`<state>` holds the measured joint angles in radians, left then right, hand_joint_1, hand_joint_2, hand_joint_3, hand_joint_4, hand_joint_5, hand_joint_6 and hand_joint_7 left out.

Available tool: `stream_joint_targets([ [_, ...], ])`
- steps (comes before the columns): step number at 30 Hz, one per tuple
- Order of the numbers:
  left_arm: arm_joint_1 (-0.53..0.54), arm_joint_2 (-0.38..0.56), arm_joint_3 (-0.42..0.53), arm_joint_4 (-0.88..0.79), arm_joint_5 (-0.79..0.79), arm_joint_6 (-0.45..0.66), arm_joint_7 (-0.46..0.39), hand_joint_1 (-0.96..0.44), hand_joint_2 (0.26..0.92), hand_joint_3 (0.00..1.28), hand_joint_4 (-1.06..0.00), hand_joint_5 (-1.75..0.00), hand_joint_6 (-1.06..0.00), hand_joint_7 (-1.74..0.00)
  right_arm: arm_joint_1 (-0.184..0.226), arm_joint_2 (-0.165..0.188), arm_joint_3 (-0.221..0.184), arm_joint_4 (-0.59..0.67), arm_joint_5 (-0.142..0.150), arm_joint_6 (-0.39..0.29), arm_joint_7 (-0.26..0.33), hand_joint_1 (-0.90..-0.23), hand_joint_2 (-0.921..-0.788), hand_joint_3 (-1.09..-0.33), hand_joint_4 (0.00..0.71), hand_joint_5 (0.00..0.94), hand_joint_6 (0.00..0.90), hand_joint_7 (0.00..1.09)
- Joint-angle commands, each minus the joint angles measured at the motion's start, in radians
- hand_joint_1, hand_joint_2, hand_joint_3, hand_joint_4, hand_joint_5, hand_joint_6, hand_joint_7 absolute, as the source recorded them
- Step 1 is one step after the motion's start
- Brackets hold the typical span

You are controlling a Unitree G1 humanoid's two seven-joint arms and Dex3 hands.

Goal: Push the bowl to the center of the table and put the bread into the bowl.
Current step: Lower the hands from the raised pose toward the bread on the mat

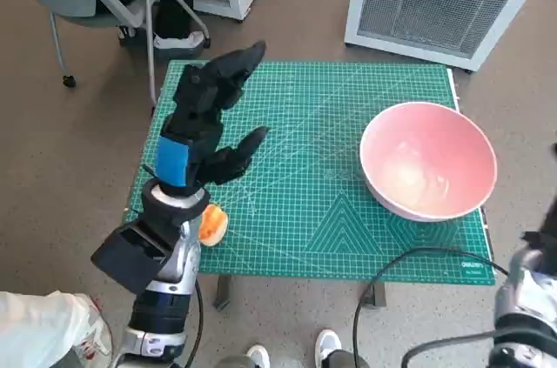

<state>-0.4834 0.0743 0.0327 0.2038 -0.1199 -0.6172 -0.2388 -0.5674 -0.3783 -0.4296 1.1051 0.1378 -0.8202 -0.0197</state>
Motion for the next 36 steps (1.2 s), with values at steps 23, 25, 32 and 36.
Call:
stream_joint_targets([
  [23, 0.054, 0.024, 0.032, -0.020, 0.023, -0.024, 0.034, -0.37, 0.921, 0.34, -0.44, -0.02, -0.20, -0.60, -0.190, 0.146, 0.089, 0.175, -0.009, 0.249, 0.029, -0.464, -0.921, -0.855, 0.236, 0.023, 0.077, 0.42],
  [25, 0.062, 0.028, 0.035, -0.029, 0.024, -0.021, 0.038, -0.38, 0.921, 0.34, -0.44, -0.02, -0.21, -0.58, -0.205, 0.154, 0.097, 0.178, -0.010, 0.255, 0.033, -0.464, -0.921, -0.855, 0.240, 0.023, 0.082, 0.42],
  [32, 0.088, 0.042, 0.049, -0.048, 0.039, -0.023, 0.055, -0.42, 0.921, 0.33, -0.44, -0.01, -0.25, -0.51, -0.246, 0.180, 0.118, 0.183, -0.027, 0.268, 0.040, -0.438, -0.921, -0.869, 0.238, 0.015, 0.070, 0.40],
  [36, 0.101, 0.048, 0.057, -0.057, 0.048, -0.023, 0.065, -0.42, 0.921, 0.33, -0.44, -0.01, -0.27, -0.46, -0.271, 0.196, 0.129, 0.185, -0.036, 0.273, 0.039, -0.439, -0.921, -0.875, 0.236, 0.012, 0.063, 0.40],
])
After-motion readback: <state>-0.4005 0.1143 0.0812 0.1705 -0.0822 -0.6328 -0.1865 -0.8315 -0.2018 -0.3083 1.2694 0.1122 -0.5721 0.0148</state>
